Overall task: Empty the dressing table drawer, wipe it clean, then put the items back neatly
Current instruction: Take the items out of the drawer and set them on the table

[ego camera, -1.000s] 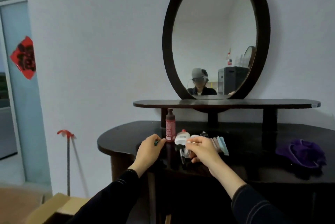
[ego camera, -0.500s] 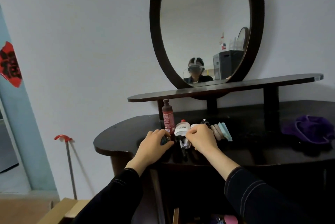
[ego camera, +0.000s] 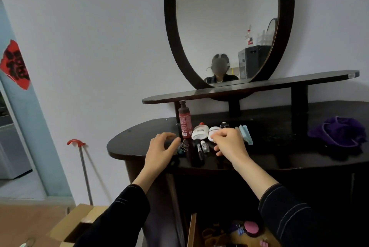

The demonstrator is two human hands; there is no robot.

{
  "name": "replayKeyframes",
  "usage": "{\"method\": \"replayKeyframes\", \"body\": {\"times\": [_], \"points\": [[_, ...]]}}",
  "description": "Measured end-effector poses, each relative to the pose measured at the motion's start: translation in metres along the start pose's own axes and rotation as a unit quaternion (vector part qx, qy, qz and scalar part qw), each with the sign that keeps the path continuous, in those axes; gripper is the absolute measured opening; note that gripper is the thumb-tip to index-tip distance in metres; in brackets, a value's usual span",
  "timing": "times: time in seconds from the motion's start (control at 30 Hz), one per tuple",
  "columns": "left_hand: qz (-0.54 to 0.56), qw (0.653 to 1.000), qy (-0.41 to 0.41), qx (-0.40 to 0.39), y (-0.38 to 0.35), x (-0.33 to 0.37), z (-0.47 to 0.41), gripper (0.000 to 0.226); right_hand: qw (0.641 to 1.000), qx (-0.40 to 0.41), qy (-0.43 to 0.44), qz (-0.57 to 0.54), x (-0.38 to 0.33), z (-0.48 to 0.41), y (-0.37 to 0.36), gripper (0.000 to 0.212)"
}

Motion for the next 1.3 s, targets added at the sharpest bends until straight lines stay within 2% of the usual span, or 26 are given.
{"method": "replayKeyframes", "body": {"times": [0.1, 0.23, 0.33, 0.4, 0.47, 0.57, 0.67, 0.77, 0.87, 1.0, 1.17, 1.3], "points": [[-0.031, 0.998, 0.006, 0.058, 0.008, -0.008, 0.027, 0.042, 1.0, 0.002, 0.031, -0.006, -0.003, 0.016, 0.011, 0.02], [0.001, 0.997, 0.003, 0.076, 0.002, -0.01, 0.084, 0.061, 0.991, -0.013, 0.126, 0.034, -0.003, 0.048, 0.028, 0.018], [0.003, 0.999, 0.009, 0.045, -0.002, -0.009, 0.132, 0.073, 0.966, -0.012, 0.243, 0.087, 0.006, 0.084, 0.041, 0.019], [0.056, 0.998, 0.018, 0.003, -0.007, -0.001, 0.165, 0.069, 0.952, -0.037, 0.294, 0.071, 0.027, 0.114, 0.047, 0.019], [0.093, 0.994, 0.005, -0.049, -0.015, 0.011, 0.195, 0.049, 0.964, -0.109, 0.238, 0.053, 0.073, 0.143, 0.049, 0.018], [0.034, 0.985, -0.037, -0.163, -0.04, 0.024, 0.233, 0.022, 0.969, -0.162, 0.11, 0.15, 0.164, 0.17, 0.055, 0.022], [-0.068, 0.95, -0.074, -0.297, -0.081, 0.025, 0.248, 0.023, 0.954, -0.194, -0.065, 0.22, 0.235, 0.172, 0.064, 0.021], [-0.116, 0.919, -0.01, -0.376, -0.129, 0.007, 0.255, 0.026, 0.947, -0.177, -0.131, 0.233, 0.265, 0.161, 0.074, 0.022], [-0.174, 0.901, 0.041, -0.394, -0.17, -0.021, 0.257, 0.032, 0.954, -0.157, -0.133, 0.219, 0.276, 0.152, 0.082, 0.022], [-0.22, 0.903, 0.022, -0.368, -0.206, -0.048, 0.258, 0.048, 0.946, -0.162, -0.168, 0.225, 0.295, 0.146, 0.09, 0.02], [-0.241, 0.9, -0.036, -0.362, -0.226, -0.059, 0.257, 0.041, 0.949, -0.16, -0.167, 0.213, 0.297, 0.142, 0.086, 0.017], [-0.241, 0.898, -0.006, -0.369, -0.227, -0.059, 0.258, 0.037, 0.948, -0.175, -0.147, 0.219, 0.297, 0.144, 0.083, 0.019]]}}
Point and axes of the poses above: each hand's wrist, its own z-axis away from the middle knuckle, its own y-axis out of the back of the hand, x = y × z, the point moved 3 cm from there along -z, towards the middle knuckle, and after that the axes turned 7 degrees about x, right-handed, at the moved point
